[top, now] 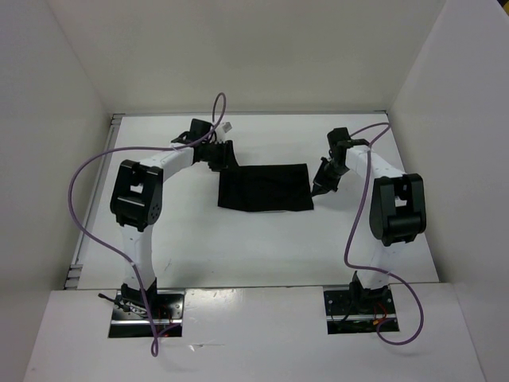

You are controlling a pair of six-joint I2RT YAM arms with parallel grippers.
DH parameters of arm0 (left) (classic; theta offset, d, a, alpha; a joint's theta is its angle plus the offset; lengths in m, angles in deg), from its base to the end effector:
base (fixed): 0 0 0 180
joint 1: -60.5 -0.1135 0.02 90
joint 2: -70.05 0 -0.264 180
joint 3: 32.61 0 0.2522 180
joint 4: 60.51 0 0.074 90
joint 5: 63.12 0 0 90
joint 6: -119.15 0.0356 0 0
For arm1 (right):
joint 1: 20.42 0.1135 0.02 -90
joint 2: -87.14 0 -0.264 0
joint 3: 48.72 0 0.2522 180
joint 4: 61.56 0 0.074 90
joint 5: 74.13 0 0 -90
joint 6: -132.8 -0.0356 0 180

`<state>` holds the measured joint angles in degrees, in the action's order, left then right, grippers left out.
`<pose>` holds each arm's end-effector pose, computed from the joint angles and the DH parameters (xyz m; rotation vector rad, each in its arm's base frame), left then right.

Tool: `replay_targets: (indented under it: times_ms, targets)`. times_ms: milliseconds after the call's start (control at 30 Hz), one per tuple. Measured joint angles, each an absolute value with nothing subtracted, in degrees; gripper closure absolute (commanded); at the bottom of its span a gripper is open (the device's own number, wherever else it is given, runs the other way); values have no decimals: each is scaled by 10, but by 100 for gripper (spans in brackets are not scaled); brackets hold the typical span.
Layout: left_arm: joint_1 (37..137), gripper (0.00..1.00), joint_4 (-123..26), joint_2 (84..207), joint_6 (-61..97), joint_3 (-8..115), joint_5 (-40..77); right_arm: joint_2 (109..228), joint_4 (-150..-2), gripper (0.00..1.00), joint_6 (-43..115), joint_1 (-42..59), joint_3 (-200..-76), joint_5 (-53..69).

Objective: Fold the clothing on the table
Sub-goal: Fold the skirt

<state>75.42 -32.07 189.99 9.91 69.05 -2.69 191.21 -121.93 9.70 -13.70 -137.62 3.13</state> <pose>0.4431 -0.1362 0.1867 0.1620 2.4284 -0.8927 0.3514 0.0493 0.1983 0.6322 2.8804 0.4369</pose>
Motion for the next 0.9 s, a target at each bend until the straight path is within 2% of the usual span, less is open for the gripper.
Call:
replay_targets:
  times_ms: [200, 667, 833, 900]
  targets:
    - [766, 52, -322, 1902, 99, 690, -28, 1912, -1221, 91, 101, -144, -1376, 32]
    - [772, 52, -324, 1902, 99, 688, 56, 1912, -1226, 91, 107, -147, -1376, 32]
    - [772, 54, -324, 1902, 99, 680, 72, 1912, -1226, 91, 108, -147, -1376, 32]
    - [773, 59, -324, 1902, 98, 680, 73, 1912, -1226, 91, 108, -147, -1376, 32]
